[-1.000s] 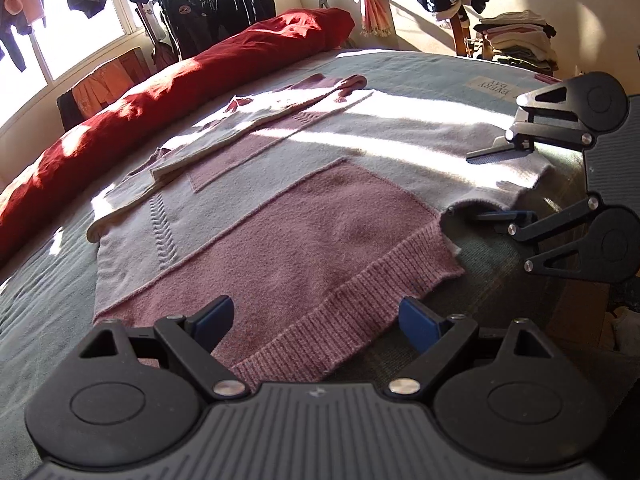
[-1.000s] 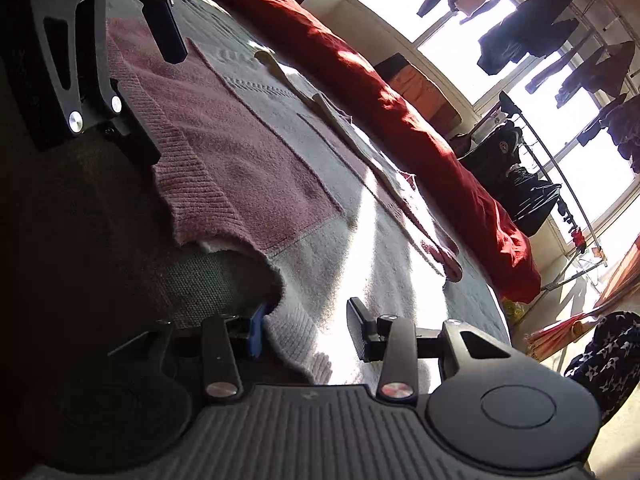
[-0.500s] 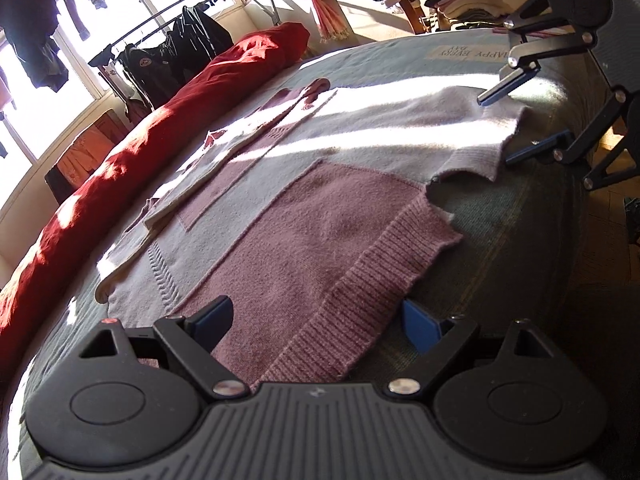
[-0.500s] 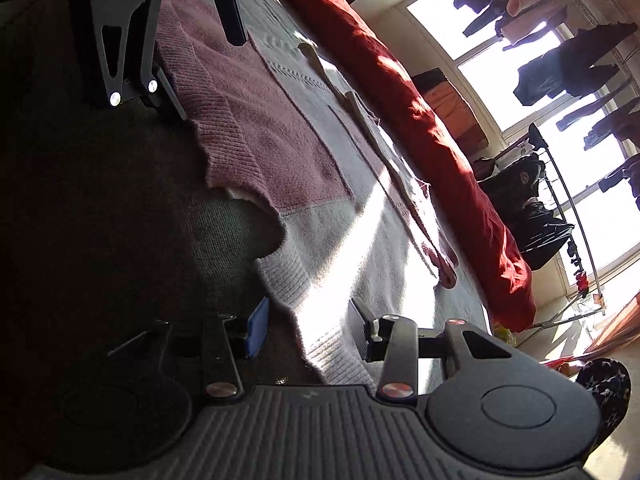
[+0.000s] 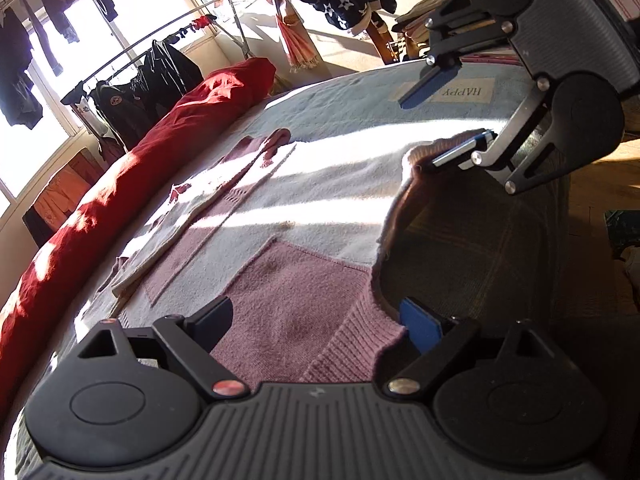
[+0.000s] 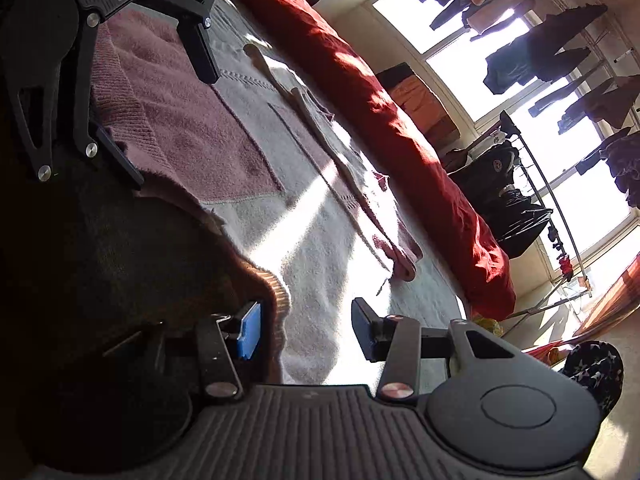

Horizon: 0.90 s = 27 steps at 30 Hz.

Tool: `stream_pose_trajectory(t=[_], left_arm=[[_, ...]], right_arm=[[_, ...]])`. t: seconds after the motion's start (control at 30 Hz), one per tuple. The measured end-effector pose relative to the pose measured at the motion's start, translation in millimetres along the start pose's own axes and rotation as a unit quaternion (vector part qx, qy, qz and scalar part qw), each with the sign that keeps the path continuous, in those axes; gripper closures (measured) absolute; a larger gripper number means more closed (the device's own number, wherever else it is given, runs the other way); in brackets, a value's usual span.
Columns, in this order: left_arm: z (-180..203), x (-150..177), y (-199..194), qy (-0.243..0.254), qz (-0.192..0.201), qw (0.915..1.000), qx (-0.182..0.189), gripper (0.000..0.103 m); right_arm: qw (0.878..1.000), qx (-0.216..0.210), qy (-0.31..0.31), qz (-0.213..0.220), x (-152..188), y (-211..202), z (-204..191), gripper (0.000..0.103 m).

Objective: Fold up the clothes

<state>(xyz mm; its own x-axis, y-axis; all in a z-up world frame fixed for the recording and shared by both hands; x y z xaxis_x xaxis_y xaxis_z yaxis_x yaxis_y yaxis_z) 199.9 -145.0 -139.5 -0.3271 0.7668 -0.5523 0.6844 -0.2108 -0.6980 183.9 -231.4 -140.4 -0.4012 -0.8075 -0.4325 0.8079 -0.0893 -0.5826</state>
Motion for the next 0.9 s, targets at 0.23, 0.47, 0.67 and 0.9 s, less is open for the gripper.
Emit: stream_pose_trajectory(t=[0.23,0.47,0.67,0.9], left_arm=[[12,-24,19,0.0,0.006,0.9999,0.016,0.012],[4,-59,27,-0.035,0.028,0.9988,0.02,0.012],[-32,-58,-31,-0.06,0.081,0.9946,0.022,0.012],[-49,2,-39,-0.066,0.012,0.9976,0.015,0.008]], right_arm=[[1.0,-0.006,0.023,-0.007,1,9,18,0.052],[1.0,-0.008,0.022,-0.004,3,-2,13,0.052],[1.0,-0.017,0.024,-0.01,23,-20,14,0.05],[0.997,-0.065,-0.018,0.031,1,-32,-18,0.048]])
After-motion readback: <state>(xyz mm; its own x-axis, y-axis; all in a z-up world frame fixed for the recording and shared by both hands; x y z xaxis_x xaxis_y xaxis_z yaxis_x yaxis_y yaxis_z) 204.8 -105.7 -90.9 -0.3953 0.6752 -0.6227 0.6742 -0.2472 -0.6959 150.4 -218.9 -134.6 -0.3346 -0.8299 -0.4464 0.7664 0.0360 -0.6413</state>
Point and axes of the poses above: each gripper's, at about its wrist camera, not at the fingertips, and y roughly the way its jaws point, z to its right, x to its underside, the point moved 9 cm from there along y, roughly the way its jaws point, and after that the axes turned 10 degrees about -z, right-handed, at the moved point
